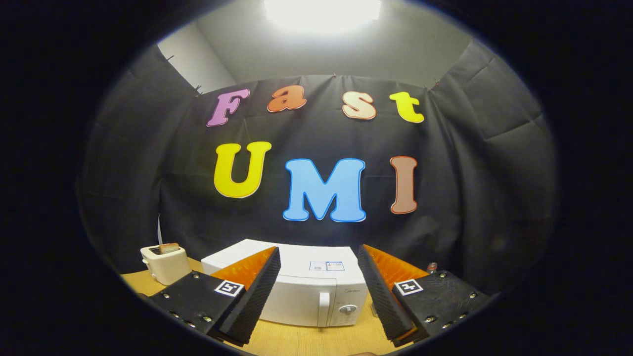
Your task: Open the microwave, put the food inside, and close the microwave door.
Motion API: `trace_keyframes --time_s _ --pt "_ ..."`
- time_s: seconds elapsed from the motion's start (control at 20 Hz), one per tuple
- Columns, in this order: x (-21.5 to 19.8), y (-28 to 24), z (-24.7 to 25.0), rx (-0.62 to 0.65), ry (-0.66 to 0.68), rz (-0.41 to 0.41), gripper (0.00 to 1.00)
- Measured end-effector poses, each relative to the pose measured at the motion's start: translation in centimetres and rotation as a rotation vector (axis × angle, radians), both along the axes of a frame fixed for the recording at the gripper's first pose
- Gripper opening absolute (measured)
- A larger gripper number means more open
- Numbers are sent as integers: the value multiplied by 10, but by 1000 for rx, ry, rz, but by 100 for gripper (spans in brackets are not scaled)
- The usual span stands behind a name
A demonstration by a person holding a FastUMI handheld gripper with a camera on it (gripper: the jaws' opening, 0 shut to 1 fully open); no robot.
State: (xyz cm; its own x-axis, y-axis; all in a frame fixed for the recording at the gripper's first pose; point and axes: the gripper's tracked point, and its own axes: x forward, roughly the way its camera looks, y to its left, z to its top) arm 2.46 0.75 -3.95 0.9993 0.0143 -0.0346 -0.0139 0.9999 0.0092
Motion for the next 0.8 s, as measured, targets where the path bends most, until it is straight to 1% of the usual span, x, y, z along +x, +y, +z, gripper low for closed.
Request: trace_keyframes --time_s 0.1,0.3,0.45,0.8 --pt "9 0 -23 0 32 1 94" --pt "28 -5 -69 -9 78 -17 94" --pt "43 -5 -104 -1 123 -11 94" --pt "80 -15 -186 2 209 -53 94"
